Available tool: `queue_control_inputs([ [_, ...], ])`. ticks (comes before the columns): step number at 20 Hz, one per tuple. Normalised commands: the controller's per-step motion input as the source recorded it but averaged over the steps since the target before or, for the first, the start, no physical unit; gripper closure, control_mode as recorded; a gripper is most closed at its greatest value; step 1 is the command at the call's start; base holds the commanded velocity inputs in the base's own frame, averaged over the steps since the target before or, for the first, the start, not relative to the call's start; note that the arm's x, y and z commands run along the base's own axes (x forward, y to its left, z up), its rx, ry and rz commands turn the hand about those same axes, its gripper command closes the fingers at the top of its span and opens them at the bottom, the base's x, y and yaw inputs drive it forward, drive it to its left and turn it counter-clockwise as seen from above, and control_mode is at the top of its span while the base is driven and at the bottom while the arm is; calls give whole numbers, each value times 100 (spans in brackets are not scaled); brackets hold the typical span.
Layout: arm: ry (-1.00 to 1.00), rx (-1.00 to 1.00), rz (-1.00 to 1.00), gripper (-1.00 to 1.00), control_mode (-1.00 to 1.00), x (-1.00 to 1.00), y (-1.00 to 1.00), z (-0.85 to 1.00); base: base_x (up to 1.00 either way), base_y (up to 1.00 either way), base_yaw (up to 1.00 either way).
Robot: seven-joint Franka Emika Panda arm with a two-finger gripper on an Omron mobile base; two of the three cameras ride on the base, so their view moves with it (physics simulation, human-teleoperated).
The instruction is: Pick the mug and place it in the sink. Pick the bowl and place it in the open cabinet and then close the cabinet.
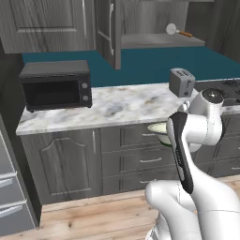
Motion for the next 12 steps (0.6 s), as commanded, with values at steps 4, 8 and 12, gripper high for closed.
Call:
queue_control_inputs([
  [4,0,0,0,100,100,0,0,0,18,-73,22],
  [8,0,0,0,100,100,0,0,0,18,-76,-3],
  [12,0,0,0,100,100,0,0,0,26,-22,-19],
])
